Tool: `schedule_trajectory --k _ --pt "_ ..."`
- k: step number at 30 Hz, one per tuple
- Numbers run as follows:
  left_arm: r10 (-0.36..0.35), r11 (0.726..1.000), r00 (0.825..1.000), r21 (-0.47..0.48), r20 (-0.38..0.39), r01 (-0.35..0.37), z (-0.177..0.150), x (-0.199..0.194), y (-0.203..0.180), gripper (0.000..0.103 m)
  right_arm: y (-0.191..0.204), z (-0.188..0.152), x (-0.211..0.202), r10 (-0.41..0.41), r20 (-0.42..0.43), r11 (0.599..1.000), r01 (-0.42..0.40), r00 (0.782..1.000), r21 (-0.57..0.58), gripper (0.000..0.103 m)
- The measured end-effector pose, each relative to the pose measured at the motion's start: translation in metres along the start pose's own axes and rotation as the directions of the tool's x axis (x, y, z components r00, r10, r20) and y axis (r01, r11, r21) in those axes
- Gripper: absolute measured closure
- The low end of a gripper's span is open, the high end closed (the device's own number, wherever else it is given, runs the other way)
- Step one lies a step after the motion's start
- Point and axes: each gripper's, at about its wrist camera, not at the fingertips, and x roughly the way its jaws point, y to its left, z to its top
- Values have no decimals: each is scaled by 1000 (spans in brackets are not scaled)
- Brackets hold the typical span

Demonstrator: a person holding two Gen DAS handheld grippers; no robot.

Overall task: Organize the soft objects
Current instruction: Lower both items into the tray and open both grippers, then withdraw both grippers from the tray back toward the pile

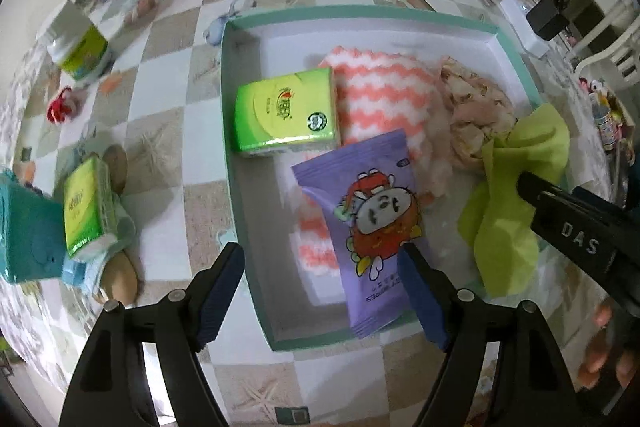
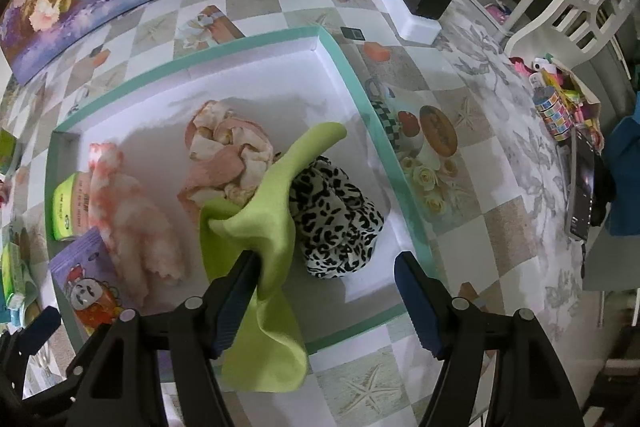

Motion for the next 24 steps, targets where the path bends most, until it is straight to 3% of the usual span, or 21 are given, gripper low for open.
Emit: schedule_trajectory --k 11,15,20,24 --pt "-18 999 999 -37 33 20 9 -11 10 23 0 0 -6 21 20 1000 -21 1000 6 29" --pt "-25 994 999 -110 48 30 8 -23 38 23 9 0 -15 84 38 996 -84 996 -2 29" --pt "33 974 998 -224 61 -18 9 -30 74 23 24 -2 -35 144 91 990 -143 985 -17 29" --pt "33 959 996 -284 86 -7 0 -41 96 23 40 -6 -56 217 142 976 -213 966 -44 29"
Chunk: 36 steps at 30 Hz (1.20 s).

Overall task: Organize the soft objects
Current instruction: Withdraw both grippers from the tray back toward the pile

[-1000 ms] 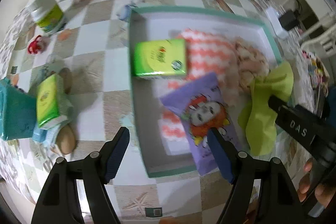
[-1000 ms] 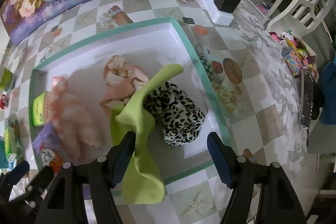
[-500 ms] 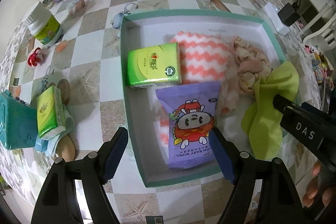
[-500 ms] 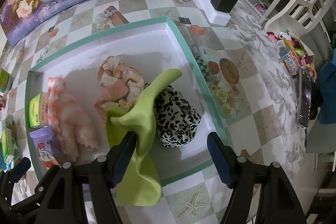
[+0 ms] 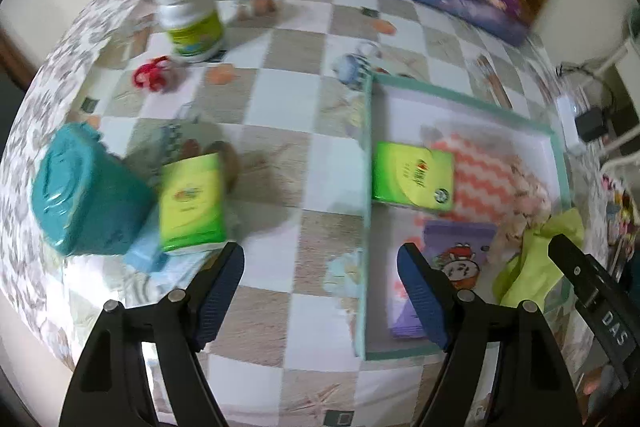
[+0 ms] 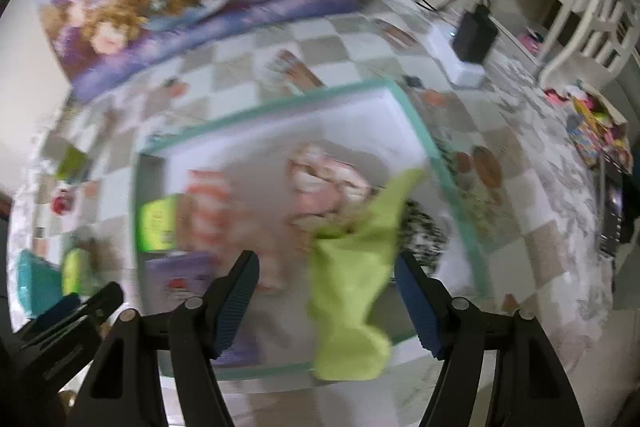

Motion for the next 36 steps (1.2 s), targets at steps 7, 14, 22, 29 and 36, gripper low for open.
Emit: schedule_trajectory --k 7,14,22,29,36 --pt "-42 995 996 -84 78 49 -14 -33 41 23 48 -11 -20 91 52 991 -86 994 -104 29" --pt "-35 979 988 -192 151 64 -28 -56 92 23 90 -30 -29 167 48 966 -153 985 -207 29" --pt "-32 927 994 -368 108 70 -40 -40 153 23 134 -49 -21 285 -15 917 -277 958 -287 29" --pt "-61 897 998 -438 -2 54 -44 -4 170 23 161 -62 2 316 -100 887 -331 943 -323 29" --pt "-70 858 997 -512 -28 46 -43 13 182 23 180 -56 19 395 -118 861 -411 911 -298 29"
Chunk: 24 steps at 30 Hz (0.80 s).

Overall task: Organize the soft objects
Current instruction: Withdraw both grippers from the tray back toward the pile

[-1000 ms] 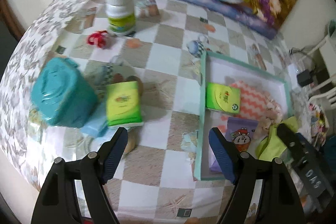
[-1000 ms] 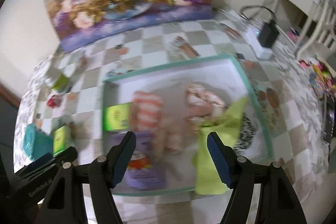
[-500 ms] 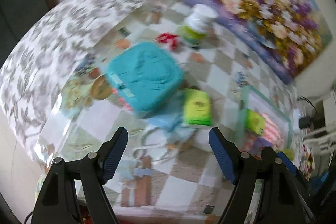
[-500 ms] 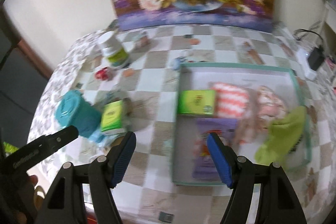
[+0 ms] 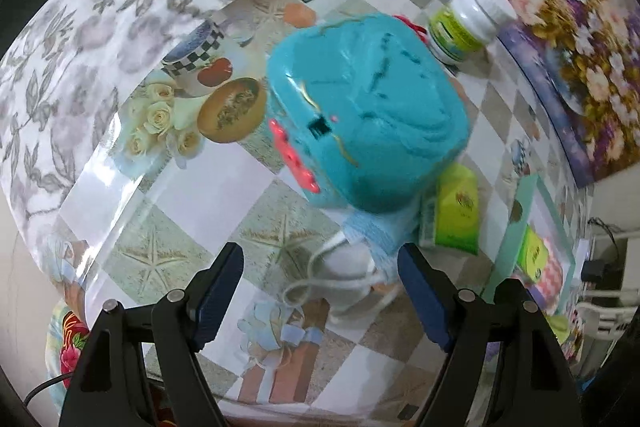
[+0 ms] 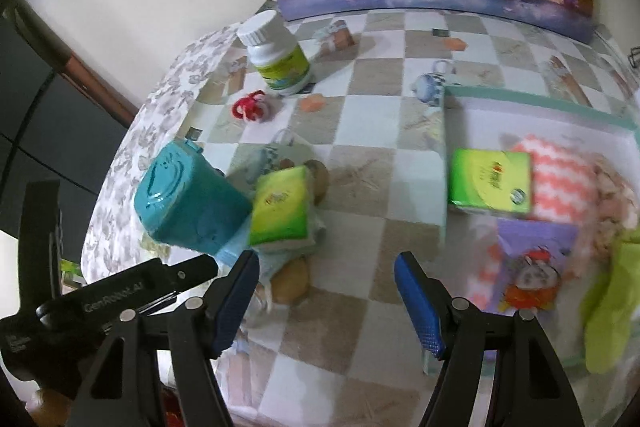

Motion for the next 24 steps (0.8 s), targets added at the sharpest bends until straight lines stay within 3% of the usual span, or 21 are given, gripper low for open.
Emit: schedule_trajectory --k 7,16,24 --pt "-2 997 1000 -76 7 2 7 -1 18 23 18 9 13 46 15 998 -45 999 -43 29" --pt "8 986 1000 -169 -26 -12 13 2 47 23 36 12 39 2 -12 992 -3 1000 -124 30" --pt "9 980 1000 -198 -18 -13 14 -1 56 24 37 16 53 21 -41 992 -26 999 -123 42"
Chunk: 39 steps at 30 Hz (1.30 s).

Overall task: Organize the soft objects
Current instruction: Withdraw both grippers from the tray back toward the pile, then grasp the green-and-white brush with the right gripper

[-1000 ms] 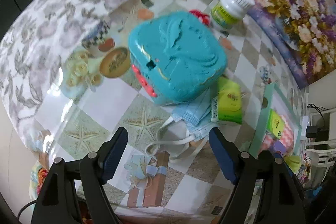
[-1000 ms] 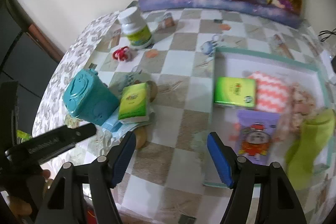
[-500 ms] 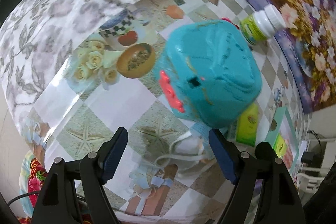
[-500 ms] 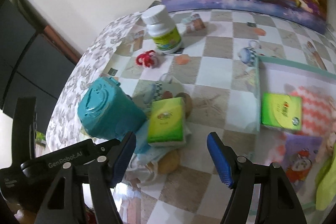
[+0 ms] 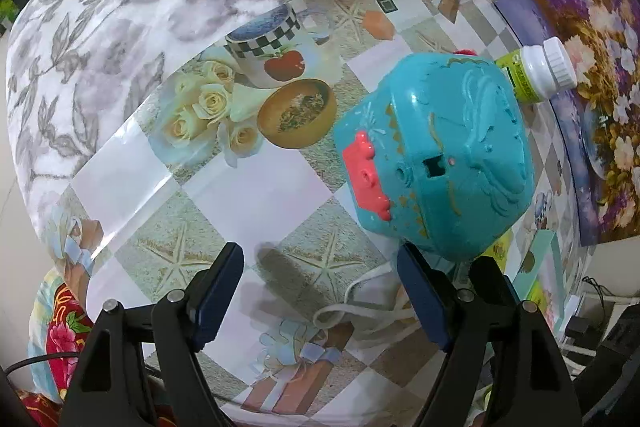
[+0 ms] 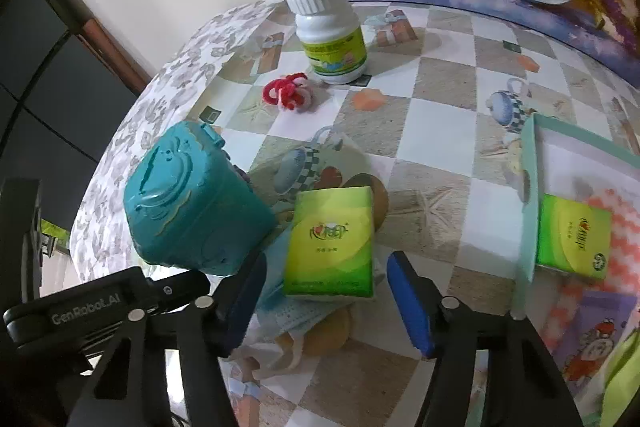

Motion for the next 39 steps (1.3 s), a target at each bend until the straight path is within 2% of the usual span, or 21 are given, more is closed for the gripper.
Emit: schedule_trajectory --k 3,16,28,33,34,35,39 --pt "-3 1000 1000 7 0 3 0 -2 3 23 3 -1 4 4 -16 1000 -4 1000 -17 51" --pt "-54 997 998 57 -11 55 -9 -1 -23 24 -9 -5 -6 37 -31 999 -36 999 35 52" --pt "-65 986 997 152 -38 70 -35 11 -73 24 -35 -12 -43 32 -2 996 -32 999 86 53" --pt "-40 971 999 235 -27 46 -48 16 -104 24 -52 -14 -66 12 36 992 -16 999 122 54" --pt "-32 964 999 262 -21 37 -51 17 -111 24 -57 -14 -70 11 45 991 -17 999 136 56" --pt "-24 957 1000 288 -16 28 -55 18 -118 24 -62 -14 -75 20 53 988 -28 998 152 66" --pt "-6 935 1000 353 -19 13 -66 26 -141 24 -81 -16 -86 15 72 976 -30 997 214 67"
